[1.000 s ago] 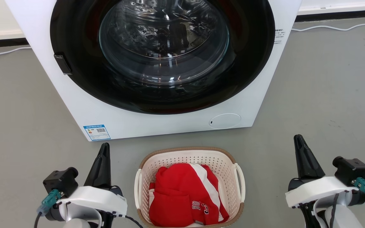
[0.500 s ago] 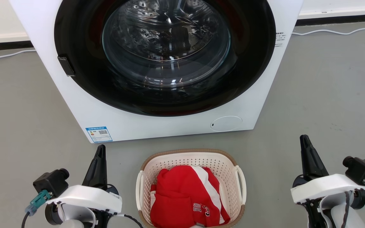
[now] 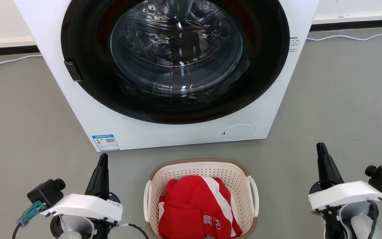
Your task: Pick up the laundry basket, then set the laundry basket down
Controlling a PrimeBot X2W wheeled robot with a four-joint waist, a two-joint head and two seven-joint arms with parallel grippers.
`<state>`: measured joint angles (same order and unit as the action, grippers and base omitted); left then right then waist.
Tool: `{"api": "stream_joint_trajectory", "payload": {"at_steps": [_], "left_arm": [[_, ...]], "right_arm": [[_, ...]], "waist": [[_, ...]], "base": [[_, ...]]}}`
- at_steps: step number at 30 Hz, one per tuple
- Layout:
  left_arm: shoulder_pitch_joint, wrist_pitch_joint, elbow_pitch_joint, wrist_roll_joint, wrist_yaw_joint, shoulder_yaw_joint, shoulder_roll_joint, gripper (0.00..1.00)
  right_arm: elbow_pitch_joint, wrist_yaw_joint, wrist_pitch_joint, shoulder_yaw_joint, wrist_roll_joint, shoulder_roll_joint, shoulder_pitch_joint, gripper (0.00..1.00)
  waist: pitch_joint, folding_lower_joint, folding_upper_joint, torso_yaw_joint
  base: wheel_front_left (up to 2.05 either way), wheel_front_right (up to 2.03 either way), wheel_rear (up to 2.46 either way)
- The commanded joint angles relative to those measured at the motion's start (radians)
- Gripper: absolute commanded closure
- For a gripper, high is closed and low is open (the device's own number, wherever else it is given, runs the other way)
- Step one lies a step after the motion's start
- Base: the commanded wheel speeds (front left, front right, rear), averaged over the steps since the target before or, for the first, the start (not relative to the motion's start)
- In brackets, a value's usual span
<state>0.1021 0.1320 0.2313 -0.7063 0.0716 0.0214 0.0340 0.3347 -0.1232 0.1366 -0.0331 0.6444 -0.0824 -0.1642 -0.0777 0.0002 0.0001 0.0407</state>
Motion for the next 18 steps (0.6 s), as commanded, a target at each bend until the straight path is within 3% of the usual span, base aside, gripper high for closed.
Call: {"api": "stream_joint_trajectory", "payload": {"at_steps": [1,18], "left_arm": [[0.017,-0.005,-0.020,-0.032,0.008,-0.017,0.007,1.00],[0.015,-0.055,-0.013,-0.213,0.019,-0.042,0.009,1.00]], "right_arm": [[-0.034,-0.003,-0.009,-0.003,0.030,-0.003,-0.004,1.00],[-0.046,-0.004,-0.060,-0.019,0.225,0.004,0.009,1.00]], "waist": [[0.001,-0.0001,-0.0001,-0.001],[0.017,-0.0001,-0.0001,-0.009]], "base": [[0.00,0.00,0.00],[0.00,0.00,0.00]]}}
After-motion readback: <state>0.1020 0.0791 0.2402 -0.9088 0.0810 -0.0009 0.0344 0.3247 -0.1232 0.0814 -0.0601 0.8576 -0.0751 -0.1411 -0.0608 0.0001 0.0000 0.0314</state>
